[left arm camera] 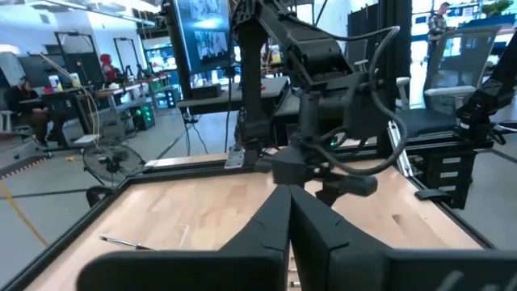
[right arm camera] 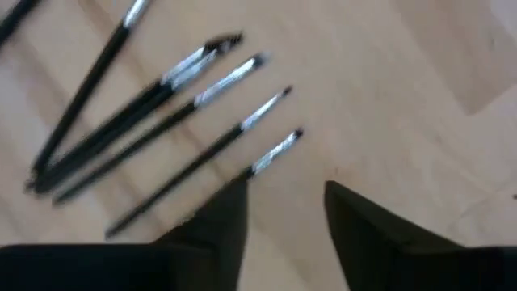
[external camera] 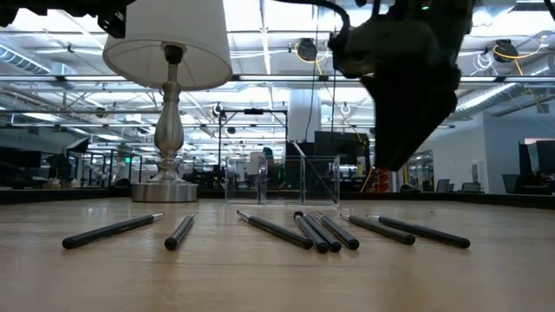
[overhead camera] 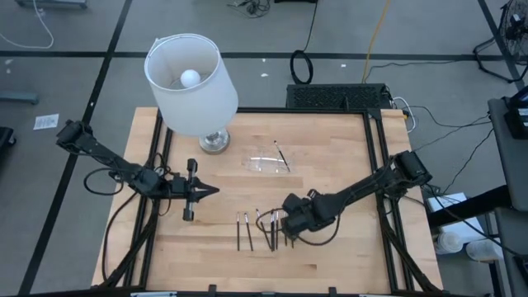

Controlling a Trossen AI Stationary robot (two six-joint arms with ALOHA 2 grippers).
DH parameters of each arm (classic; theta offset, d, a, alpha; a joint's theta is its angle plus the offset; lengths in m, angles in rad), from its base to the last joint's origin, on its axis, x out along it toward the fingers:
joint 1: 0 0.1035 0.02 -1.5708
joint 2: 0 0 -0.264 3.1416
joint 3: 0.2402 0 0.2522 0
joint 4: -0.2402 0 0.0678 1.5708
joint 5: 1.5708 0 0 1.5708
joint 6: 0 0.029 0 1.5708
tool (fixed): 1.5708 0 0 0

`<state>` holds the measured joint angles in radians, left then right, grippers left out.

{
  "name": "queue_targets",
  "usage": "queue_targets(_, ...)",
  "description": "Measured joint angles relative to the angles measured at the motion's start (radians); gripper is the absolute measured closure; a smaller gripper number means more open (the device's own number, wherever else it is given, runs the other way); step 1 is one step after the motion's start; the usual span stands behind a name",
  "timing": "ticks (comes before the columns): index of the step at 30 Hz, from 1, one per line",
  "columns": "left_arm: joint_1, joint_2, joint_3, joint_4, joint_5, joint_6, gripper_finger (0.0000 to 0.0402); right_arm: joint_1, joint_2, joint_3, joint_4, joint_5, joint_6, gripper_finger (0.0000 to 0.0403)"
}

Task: Put items in baskets/containers
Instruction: Put the black eyeshadow brush into the transparent organizer

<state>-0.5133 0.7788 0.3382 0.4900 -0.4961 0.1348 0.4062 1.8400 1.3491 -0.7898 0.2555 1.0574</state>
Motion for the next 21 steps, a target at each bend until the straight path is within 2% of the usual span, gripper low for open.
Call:
queue_targets(3,0.003,0.000,0.000,0.006,-0.002,0.010,0.0396,-0.021,-0.001,0.000,0.000,-0.044,0.054,0.0193)
queue_targets(7,0.003,0.000,0.000,0.005,-0.002,0.010,0.0377,-0.038,0.014,0.000,0.022,-0.051,0.063,0.0174)
queue_targets(12,0.003,0.000,0.000,0.003,-0.002,-0.006,0.0366,-0.044,0.036,0.000,0.070,-0.051,0.051,0.0176)
queue_targets(21,0.002,0.000,0.000,0.000,-0.001,-0.052,0.0383,-0.048,0.151,0.002,0.082,-0.095,0.026,0.0197)
